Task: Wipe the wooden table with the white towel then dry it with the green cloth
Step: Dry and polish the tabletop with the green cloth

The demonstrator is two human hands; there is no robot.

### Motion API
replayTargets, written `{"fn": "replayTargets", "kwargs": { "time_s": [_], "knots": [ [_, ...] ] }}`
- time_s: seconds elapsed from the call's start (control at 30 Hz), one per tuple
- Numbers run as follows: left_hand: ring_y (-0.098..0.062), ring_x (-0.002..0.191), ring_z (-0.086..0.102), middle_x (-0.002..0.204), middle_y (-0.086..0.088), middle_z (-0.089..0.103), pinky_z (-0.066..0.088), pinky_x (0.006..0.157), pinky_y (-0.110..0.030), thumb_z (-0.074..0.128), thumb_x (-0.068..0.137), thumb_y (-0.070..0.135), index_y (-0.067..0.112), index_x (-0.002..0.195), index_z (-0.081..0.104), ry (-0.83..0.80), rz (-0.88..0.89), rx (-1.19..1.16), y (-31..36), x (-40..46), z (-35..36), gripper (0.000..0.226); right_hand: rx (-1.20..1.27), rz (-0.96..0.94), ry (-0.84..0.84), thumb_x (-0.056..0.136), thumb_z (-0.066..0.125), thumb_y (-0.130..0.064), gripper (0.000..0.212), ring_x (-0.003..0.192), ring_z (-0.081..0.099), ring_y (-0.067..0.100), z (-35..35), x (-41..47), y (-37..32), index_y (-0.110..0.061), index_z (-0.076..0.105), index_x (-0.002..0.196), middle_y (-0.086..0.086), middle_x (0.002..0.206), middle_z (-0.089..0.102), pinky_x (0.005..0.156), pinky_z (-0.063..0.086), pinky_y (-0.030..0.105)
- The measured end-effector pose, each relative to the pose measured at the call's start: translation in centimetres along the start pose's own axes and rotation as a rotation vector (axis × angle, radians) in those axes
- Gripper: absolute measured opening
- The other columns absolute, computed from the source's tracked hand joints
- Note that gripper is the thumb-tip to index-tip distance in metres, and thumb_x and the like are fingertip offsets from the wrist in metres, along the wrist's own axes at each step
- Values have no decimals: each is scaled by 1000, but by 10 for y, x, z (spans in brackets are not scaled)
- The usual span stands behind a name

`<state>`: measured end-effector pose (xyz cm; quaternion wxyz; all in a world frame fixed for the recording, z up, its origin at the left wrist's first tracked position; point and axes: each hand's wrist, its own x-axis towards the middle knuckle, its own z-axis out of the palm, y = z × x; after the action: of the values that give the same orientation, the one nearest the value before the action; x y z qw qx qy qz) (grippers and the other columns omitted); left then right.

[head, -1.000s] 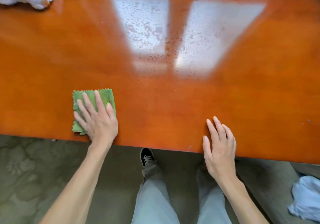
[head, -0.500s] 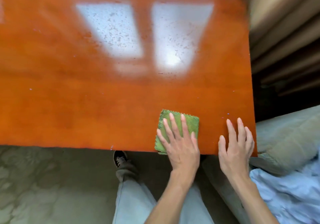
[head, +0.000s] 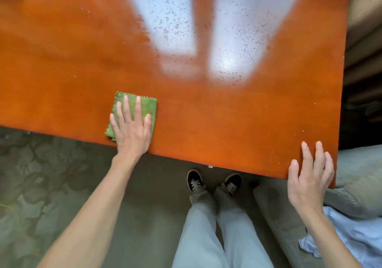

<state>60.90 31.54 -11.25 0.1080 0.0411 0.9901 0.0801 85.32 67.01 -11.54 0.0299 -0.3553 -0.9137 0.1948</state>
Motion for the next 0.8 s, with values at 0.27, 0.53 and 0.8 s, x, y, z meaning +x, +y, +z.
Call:
{"fn": "replayTargets", "kwargs": {
  "time_s": [0.27, 0.53, 0.8],
  "knots": [
    [-40, 152, 12, 165, -21, 12, 12, 119, -65, 20, 105, 41, 12, 159, 20, 103, -33, -29, 15, -74, 35, 62, -66, 25, 46, 99, 27, -31, 54, 147, 16, 41, 6, -1, -11, -13, 31, 150, 17, 162, 21, 117, 11, 62],
    [-42, 149, -21, 162, -21, -26, -11, 117, -66, 22, 105, 50, 13, 158, -15, -125, 264, -6, 199, -128, 63, 74, -115, -28, 60, 100, 28, -29, 53, 146, 17, 44, 8, 1, -3, -11, 30, 150, 19, 161, 19, 116, 12, 62],
    [-33, 154, -4, 166, -12, -13, 1, 123, -58, 13, 102, 50, 20, 157, -9, -3, 202, 2, 165, -23, 41, 67, -90, -46, 85, 101, 33, -32, 53, 144, 22, 42, 10, 2, 4, -11, 37, 150, 19, 161, 25, 116, 17, 60]
  ]
}}
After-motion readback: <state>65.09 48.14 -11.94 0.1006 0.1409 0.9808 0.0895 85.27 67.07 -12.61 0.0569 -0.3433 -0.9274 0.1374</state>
